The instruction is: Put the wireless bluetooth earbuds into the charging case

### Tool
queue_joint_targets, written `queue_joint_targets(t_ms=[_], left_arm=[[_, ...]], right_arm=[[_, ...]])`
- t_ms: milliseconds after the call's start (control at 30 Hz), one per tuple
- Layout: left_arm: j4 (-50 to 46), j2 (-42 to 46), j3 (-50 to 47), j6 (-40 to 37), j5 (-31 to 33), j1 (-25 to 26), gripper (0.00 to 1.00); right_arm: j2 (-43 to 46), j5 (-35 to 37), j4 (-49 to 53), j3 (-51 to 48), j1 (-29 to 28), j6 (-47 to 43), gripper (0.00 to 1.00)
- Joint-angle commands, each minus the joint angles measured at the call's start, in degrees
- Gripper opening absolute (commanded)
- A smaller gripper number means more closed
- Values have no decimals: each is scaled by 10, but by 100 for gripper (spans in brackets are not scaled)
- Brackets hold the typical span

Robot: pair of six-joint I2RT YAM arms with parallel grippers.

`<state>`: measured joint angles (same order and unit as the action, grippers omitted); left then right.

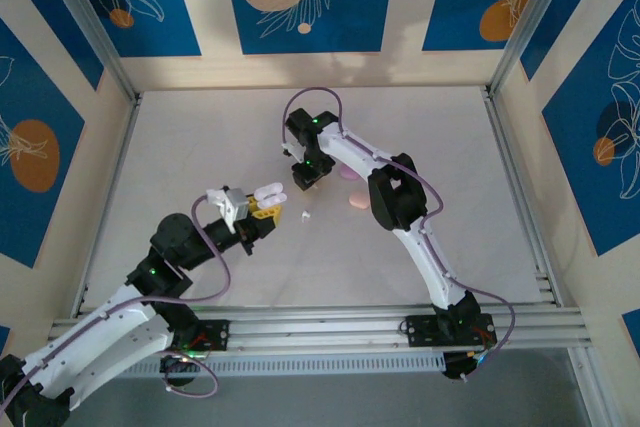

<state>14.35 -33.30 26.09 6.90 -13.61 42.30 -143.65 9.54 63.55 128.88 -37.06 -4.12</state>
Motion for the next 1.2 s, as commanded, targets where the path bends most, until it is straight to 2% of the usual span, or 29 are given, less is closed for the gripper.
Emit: queue_joint_targets(t_ms=[0, 200, 333, 533, 800, 1167], left_arm=[[9, 2, 13, -6, 0, 4, 14], [7, 0, 12, -2, 4, 4, 14], [11, -4, 13, 4, 2, 4, 14], [11, -7, 13, 17, 0, 3, 14], [13, -9, 9, 32, 1, 4, 14], [24, -19, 7, 44, -4, 4, 14]], right_arm=[[-20, -3, 19, 13, -6, -3, 38], [-9, 19, 45, 26, -7, 45, 32], [33, 32, 34, -16, -12, 90, 31], [122, 47, 12, -131, -17, 193, 30], [255, 37, -43, -344, -35, 330, 30], [316, 28, -96, -492, -78, 443, 31]])
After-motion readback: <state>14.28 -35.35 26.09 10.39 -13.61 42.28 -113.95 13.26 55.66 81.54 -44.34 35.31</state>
